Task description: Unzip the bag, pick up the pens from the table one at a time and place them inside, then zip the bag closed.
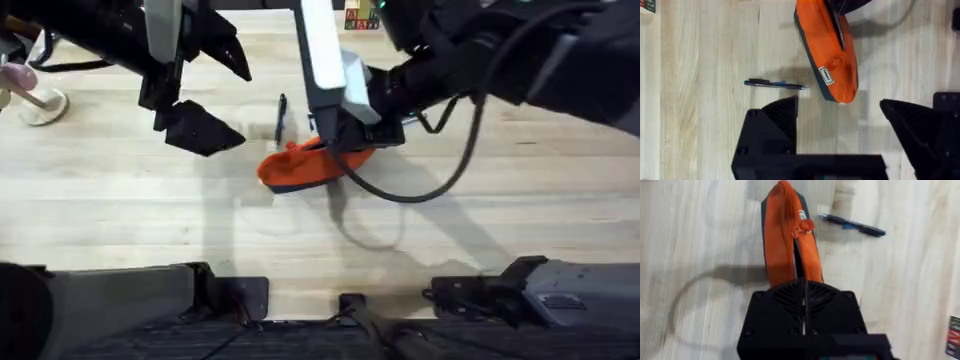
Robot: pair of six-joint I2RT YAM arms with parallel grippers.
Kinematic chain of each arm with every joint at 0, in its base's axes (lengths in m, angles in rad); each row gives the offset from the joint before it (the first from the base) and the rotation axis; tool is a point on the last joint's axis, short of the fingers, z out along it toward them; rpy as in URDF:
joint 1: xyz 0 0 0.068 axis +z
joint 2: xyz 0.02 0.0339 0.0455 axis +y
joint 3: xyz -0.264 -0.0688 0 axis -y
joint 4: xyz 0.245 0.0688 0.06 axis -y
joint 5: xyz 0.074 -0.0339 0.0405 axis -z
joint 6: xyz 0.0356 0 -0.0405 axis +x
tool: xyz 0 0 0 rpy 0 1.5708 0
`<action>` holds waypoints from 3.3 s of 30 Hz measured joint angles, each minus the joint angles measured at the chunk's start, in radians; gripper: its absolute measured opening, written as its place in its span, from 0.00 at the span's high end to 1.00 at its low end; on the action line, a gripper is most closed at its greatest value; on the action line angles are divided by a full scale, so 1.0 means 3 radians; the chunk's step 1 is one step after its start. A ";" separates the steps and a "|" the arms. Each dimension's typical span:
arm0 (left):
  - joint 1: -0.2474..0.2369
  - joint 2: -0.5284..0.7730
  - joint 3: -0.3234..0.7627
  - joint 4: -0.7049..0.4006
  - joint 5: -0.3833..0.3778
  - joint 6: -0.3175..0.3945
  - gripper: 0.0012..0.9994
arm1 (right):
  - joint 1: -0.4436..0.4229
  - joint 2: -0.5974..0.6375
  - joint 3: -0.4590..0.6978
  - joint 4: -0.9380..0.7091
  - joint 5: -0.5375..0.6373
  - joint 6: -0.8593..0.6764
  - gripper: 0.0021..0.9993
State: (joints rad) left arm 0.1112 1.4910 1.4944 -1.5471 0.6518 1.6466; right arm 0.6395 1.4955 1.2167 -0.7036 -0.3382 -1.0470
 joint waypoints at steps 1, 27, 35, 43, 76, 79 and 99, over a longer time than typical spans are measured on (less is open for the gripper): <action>0.0000 0.0000 0.0000 0.0000 0.0000 0.0000 0.00 | 0.0000 0.0031 0.0000 0.0000 0.0001 0.0000 0.97; 0.0000 0.0000 0.0000 0.0000 0.0000 0.0000 0.01 | 0.0067 0.0810 0.0031 0.0476 0.0001 0.0165 0.94; 0.0000 0.0000 0.0000 0.0000 0.0000 0.0000 0.00 | 0.0106 0.0810 0.0031 0.0428 -0.0015 0.0186 0.03; 0.0000 0.0000 0.0000 0.0053 0.0000 0.0001 0.00 | 0.0109 0.0810 0.0031 0.0423 -0.0024 0.0186 0.00; 0.0000 0.0000 0.0000 0.0060 0.0000 0.0001 0.00 | -0.0693 -0.0435 0.0088 0.0642 -0.0085 0.2346 0.00; 0.0000 0.0000 0.0000 0.0060 0.0000 0.0000 0.00 | -0.0842 -0.0435 0.0088 0.0677 -0.0085 0.2820 0.00; 0.0000 0.0000 0.0000 0.0074 0.0000 0.0001 0.00 | -0.1039 -0.0435 0.0088 0.0488 0.0205 0.5836 0.00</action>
State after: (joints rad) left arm 0.1112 1.4910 1.4944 -1.5249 0.6518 1.6469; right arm 0.3279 1.3651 1.2430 -0.5571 -0.2768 0.7040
